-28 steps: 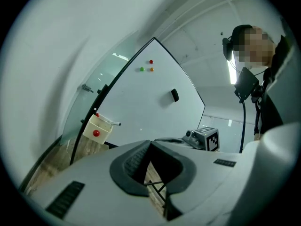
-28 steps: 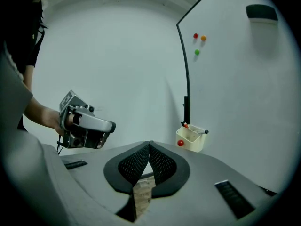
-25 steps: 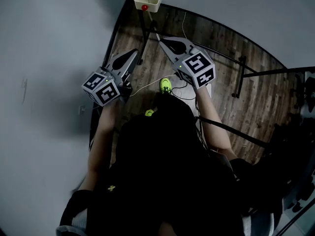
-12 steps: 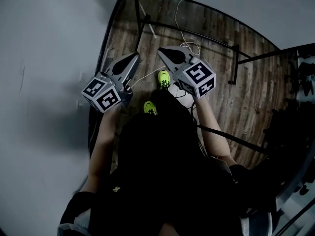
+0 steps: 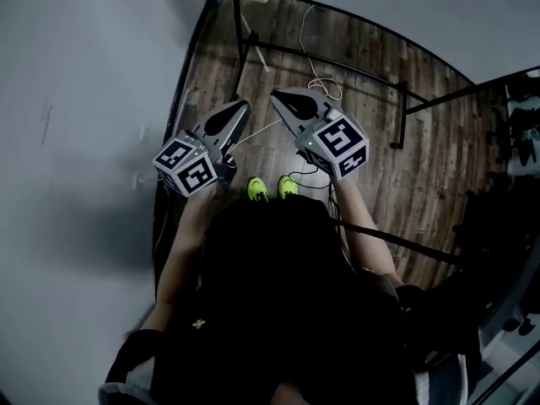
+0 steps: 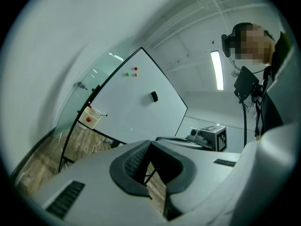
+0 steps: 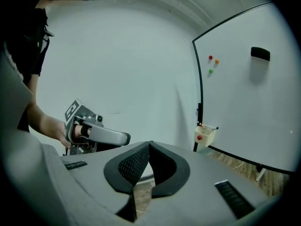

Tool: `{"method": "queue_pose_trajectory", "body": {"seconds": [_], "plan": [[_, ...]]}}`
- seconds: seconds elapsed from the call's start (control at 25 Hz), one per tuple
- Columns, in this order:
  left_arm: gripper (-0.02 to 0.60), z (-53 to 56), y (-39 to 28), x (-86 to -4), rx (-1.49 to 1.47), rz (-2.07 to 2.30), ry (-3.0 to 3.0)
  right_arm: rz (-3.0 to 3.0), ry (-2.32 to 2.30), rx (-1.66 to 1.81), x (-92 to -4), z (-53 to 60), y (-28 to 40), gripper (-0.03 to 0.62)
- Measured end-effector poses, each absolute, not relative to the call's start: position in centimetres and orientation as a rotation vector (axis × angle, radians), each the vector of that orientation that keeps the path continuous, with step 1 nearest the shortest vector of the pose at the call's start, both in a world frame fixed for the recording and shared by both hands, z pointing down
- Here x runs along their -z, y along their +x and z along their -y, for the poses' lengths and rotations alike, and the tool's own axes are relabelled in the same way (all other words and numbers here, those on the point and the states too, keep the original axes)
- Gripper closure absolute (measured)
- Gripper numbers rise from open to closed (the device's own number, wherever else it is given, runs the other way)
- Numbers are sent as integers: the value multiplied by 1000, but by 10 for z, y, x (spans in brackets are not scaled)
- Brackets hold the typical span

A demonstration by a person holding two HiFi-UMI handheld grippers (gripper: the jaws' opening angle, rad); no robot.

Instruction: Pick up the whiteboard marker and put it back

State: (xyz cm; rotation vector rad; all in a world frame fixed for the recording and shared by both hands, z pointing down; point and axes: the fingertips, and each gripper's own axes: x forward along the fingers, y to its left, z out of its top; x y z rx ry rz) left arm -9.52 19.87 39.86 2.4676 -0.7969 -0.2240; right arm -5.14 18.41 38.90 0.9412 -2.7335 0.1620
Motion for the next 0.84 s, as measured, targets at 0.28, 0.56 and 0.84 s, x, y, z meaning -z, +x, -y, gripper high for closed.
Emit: {"method": "queue_pose_trajectory", "body": {"seconds": [0.28,0.56,0.84], "plan": [[568,-201,-92,-395,227,793,2500,2756,937,-123,-383,-189,-52,588],[568,-200,-91,-390,231,803,2514,2773,923,-108,-379,-188,-53,588],[568,-198,-87,-382,233,814,2524,2789,905,-86,-371,-186,-52,588]]}}
